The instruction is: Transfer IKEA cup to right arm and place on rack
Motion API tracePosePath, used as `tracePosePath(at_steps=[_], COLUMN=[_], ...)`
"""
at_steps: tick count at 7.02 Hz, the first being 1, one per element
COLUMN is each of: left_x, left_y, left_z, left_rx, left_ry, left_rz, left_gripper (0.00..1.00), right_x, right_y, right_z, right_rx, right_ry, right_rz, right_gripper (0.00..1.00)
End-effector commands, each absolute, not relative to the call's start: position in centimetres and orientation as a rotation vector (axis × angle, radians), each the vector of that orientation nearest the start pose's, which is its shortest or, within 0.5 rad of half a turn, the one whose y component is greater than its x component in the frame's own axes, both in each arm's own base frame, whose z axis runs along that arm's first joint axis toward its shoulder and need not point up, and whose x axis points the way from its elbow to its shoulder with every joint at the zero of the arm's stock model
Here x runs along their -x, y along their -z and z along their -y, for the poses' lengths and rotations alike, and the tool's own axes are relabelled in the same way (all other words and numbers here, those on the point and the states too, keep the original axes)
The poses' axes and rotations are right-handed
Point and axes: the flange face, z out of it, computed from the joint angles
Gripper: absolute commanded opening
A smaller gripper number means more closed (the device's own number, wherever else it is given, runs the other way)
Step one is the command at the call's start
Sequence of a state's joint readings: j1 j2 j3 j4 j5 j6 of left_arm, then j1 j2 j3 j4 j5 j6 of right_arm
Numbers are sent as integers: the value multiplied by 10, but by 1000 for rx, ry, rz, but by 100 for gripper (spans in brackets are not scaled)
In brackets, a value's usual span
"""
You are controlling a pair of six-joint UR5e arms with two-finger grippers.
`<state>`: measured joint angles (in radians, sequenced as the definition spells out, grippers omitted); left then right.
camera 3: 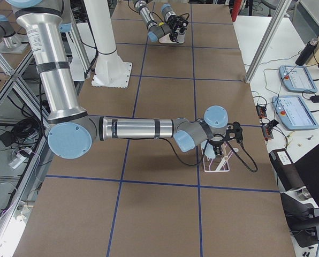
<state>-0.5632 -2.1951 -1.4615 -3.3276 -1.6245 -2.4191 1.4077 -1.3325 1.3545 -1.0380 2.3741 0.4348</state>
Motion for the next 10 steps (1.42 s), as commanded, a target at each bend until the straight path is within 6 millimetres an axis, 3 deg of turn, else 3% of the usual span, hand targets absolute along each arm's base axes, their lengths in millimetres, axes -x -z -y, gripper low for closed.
tracePosePath(at_steps=[1, 2, 3, 7, 8, 9, 10], left_x=[-441, -441, -441, -429, -426, -414, -379], left_y=[-173, -173, -172, -173, -175, -193, -229], left_z=[429, 429, 430, 442, 450, 462, 480], left_rx=[365, 365, 365, 286, 145, 45, -39], left_ry=[664, 664, 664, 664, 632, 624, 576], left_rz=[-2336, -2336, -2338, -2333, -2305, -2221, -2130], left_gripper=[99, 99, 99, 99, 99, 99, 99], right_x=[47, 47, 48, 41, 37, 32, 28], right_y=[-563, -563, -561, -557, -542, -515, -485], right_z=[626, 628, 630, 630, 635, 631, 616], right_rx=[-239, -242, -247, -251, -246, -222, -231], right_ry=[-34, -35, -35, -42, -52, -58, -68], right_rz=[888, 880, 873, 885, 901, 946, 953], right_gripper=[1, 16, 99, 100, 100, 100, 100])
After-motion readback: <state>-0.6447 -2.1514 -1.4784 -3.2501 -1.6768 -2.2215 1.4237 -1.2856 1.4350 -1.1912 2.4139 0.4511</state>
